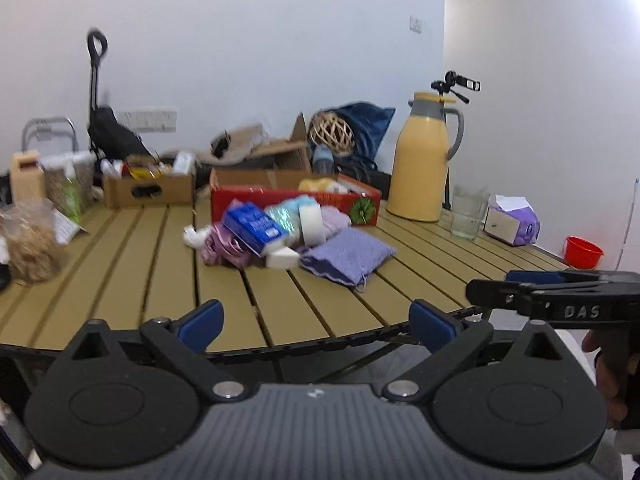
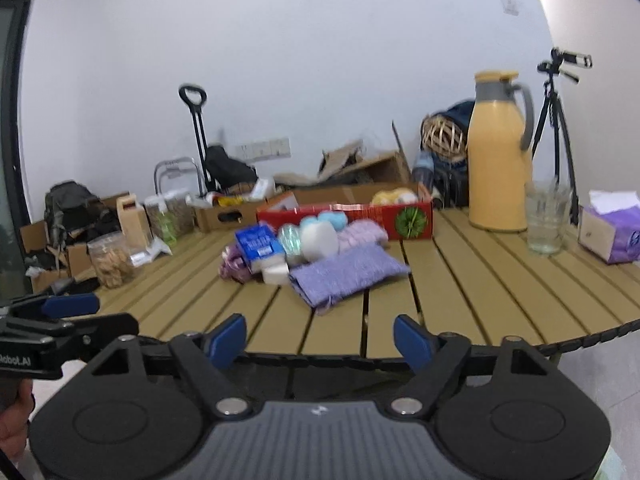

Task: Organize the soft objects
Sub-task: 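Release the sponge block in the box and withdraw the right gripper, then grasp the lilac knit pouch with the right gripper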

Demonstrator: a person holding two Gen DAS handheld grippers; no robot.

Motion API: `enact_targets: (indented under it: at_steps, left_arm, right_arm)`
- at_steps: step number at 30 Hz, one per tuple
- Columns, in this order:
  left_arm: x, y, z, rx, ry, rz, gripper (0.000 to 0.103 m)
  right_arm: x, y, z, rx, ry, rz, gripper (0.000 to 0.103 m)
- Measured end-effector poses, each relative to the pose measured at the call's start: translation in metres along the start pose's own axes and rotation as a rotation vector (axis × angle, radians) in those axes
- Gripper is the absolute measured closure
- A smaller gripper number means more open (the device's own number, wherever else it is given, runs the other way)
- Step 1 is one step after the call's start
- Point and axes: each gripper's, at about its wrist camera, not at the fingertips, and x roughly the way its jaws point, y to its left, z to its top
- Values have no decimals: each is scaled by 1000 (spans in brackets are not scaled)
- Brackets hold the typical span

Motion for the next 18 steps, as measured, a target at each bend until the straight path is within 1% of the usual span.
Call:
enact_targets:
  at_steps: [2,4,6,8,9,10,12,14,15,16,17,18]
  left_arm:
    - [22,6,7,-19,21,-16,9]
    - [51,12,17,-57,68,-51,20]
    - [83,15,27,-112,121,-93,24]
    - [126,19,36,-184,194,-146,24]
    - [146,19,39,-201,231,-158,26]
    - [165,17,43,-205,255,-170,27]
    - [196,12,48,-184,280,-159,33]
    - [216,8,47,-157,296,-158,54]
    - [223,9,44,-156,314,-164,73]
    - [226,10,41,-153,303,-185,83]
    - [227,11,41,-150,297,-189,86]
    - [228,11,40,-148,292,-178,88]
  right_arm:
    - [18,-6,5,3,15,0,32]
    - [39,-16,15,18,19,-11,32]
    - [63,-25,29,16,26,-15,32]
    - [98,-36,47,-26,39,-18,32]
    - [117,-43,56,-53,37,-13,32]
    - [135,-48,63,-73,57,0,32]
    - [175,-63,80,-80,118,45,32]
    - [212,-78,89,-60,165,85,32]
    - [226,-83,91,-45,187,94,34]
    - [239,-90,91,-9,204,90,36]
    - [246,-97,89,42,217,93,43]
    - [248,-103,85,93,223,122,55]
